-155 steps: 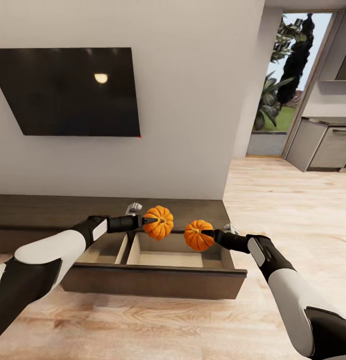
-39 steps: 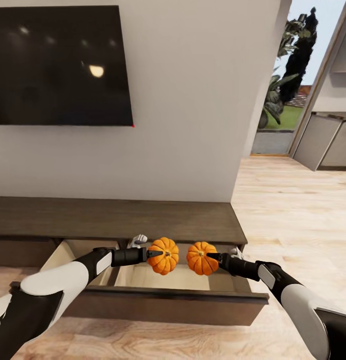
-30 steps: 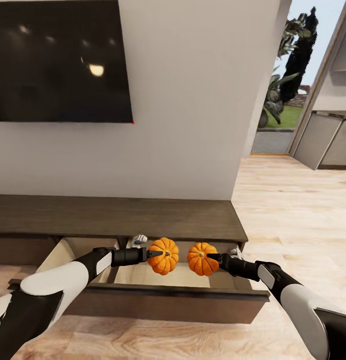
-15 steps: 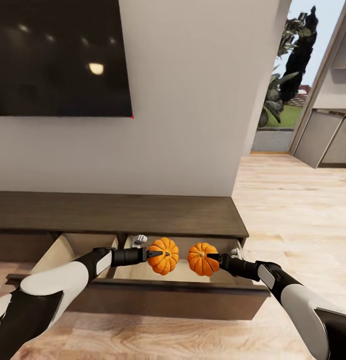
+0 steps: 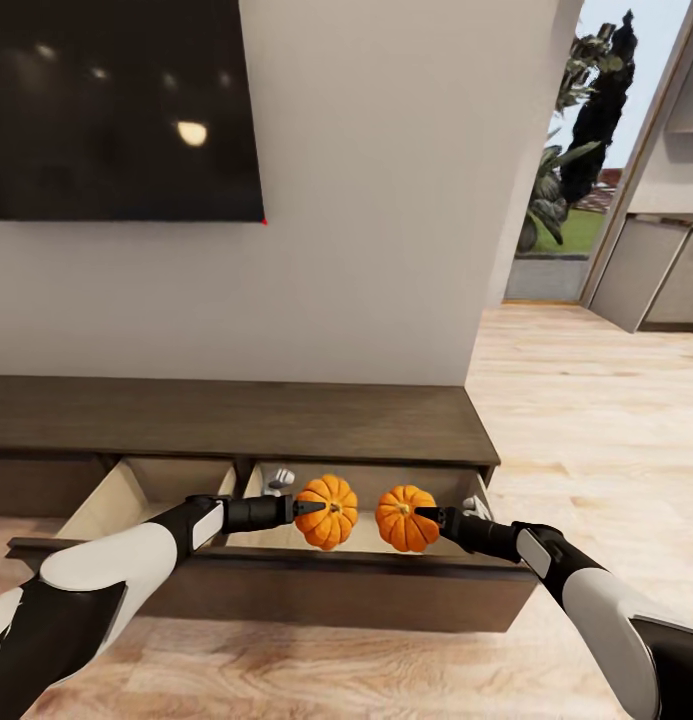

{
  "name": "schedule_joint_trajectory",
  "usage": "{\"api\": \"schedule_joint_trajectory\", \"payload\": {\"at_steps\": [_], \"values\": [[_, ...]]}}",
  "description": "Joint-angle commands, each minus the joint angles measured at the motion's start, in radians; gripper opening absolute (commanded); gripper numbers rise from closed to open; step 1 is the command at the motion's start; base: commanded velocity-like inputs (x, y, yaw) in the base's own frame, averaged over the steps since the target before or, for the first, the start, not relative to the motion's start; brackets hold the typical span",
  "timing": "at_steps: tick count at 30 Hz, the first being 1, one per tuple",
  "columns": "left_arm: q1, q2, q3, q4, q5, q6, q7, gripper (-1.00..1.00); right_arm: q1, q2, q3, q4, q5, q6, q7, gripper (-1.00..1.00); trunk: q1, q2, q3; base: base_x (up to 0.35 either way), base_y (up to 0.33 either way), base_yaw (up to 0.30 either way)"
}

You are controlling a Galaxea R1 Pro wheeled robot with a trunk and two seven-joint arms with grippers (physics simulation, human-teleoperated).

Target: Place each of the two pumpkins and all three candles from the living room inside a cabinet in the living room (use any cabinet), then make sure every cabinet is closed, and position the cauldron so it is next to a table in the living room.

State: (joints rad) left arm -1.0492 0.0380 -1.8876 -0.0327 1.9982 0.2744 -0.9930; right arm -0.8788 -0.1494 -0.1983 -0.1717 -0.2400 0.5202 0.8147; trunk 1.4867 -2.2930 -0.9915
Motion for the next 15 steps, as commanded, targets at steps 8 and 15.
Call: {"api": "schedule_joint_trajectory", "payload": {"at_steps": [8, 15], "values": [[0.000, 0.051, 0.044, -0.006, 0.012, -0.005, -0.011, -1.00, 0.000, -0.001, -0.001, 0.000, -0.002, 0.001, 0.000, -1.00, 0.008, -0.014, -0.006, 0.000, 0.000, 0.000], [0.000, 0.051, 0.052, -0.008, 0.012, -0.006, -0.012, -1.00, 0.000, -0.001, -0.001, 0.000, -0.002, 0.002, 0.000, -1.00, 0.008, -0.014, -0.006, 0.190, 0.000, 0.000]]}}
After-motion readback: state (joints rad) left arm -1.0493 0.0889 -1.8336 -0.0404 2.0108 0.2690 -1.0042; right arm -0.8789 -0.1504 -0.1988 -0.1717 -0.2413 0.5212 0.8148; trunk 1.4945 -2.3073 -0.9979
